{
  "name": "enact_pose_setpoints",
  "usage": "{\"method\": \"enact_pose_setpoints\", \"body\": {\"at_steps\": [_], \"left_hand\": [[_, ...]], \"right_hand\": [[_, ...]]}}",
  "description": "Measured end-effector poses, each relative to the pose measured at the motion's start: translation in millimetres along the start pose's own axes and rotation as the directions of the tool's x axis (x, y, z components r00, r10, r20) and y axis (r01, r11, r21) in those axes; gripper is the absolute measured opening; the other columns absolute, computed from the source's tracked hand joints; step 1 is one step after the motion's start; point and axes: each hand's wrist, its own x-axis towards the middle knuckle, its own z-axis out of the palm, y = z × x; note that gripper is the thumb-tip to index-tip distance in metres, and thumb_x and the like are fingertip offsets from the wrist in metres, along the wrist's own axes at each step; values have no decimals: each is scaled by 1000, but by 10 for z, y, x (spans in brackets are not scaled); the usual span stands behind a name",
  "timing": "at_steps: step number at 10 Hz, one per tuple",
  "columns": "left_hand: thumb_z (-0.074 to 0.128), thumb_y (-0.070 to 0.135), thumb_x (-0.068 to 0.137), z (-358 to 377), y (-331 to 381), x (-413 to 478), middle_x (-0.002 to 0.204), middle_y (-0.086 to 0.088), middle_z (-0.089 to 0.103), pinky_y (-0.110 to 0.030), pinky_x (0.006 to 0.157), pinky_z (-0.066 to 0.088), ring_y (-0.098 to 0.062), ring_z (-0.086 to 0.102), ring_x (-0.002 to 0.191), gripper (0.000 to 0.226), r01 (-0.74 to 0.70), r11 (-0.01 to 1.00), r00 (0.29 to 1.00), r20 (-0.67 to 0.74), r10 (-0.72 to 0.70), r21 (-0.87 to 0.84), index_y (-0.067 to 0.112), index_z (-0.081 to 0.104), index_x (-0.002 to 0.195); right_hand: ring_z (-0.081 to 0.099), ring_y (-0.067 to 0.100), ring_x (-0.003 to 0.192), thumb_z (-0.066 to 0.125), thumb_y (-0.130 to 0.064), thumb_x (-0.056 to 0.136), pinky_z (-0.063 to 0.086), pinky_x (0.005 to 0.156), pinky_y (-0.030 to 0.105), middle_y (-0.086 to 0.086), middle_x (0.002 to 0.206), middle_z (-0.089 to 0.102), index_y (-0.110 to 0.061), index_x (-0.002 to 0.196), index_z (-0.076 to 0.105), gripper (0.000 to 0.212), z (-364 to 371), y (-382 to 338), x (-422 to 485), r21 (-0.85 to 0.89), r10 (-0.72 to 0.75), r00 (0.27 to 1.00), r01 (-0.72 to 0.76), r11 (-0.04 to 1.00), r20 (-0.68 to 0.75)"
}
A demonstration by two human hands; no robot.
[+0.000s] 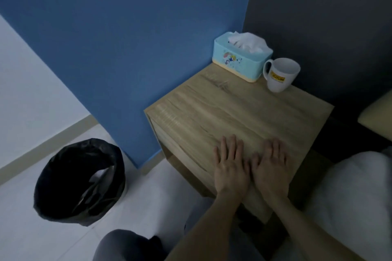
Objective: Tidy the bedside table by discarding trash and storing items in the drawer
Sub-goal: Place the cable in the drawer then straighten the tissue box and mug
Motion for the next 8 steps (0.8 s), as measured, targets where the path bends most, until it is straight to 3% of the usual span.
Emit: {"method": "enact_pose_setpoints", "body": {"at_steps": [2,3,4,5,6,7,8], "left_hand": [[21,40,97,110,22,49,158,-1,1,-35,113,-21,-15,-33,138,57,-18,999,998,-65,15,-46,13,22,147],[23,39,97,162,-24,46,152,-1,-13,-37,113,-22,-20,-34,137,57,-19,996,998,-55,14,-92,10,24,146],[24,39,98,25,-65,38,154,-4,-16,-36,112,-26,-23,-34,136,58,-40,990,993,108,55,-136,10,17,148],[24,36,99,-395,-250,-16,160,-3,-3,-37,115,-19,-24,-20,144,58,-191,981,896,404,184,-24,15,8,151],[22,34,96,-682,-472,-52,161,-1,2,-42,118,-7,-25,-8,148,57,-233,972,807,554,206,-22,19,12,150],[33,29,96,-1352,-607,-216,160,-1,8,-43,119,12,-26,7,147,56,30,987,589,801,108,-156,28,14,149],[38,24,99,-1979,-478,-360,152,9,22,-24,109,26,-14,29,136,53,195,944,525,841,129,-267,28,19,148]], "right_hand": [[38,35,132,26,-40,82,31,108,47,22,141,43,1,134,41,67,-52,18,33,-20,-13,1000,13,1000,-25],[34,33,134,25,-41,83,26,112,43,20,146,38,-2,137,36,68,1,55,25,18,24,1000,-24,1000,-9],[31,32,136,22,-38,86,24,114,43,20,148,34,-1,139,33,66,-4,74,43,-14,13,998,-12,1000,60],[19,30,142,11,-36,90,14,117,44,20,153,21,1,143,22,66,-75,-61,-49,-88,110,968,-92,992,227],[7,30,144,14,-34,92,7,118,40,20,155,10,1,145,13,63,-194,-250,-228,-115,226,903,-197,974,364],[-2,31,145,35,-27,94,7,117,39,18,157,-2,-1,146,5,65,-594,-582,-532,-60,236,762,-252,966,603],[21,27,140,43,-24,93,20,112,32,10,151,24,1,142,24,57,-980,-836,-670,148,204,637,-454,878,743]]}}
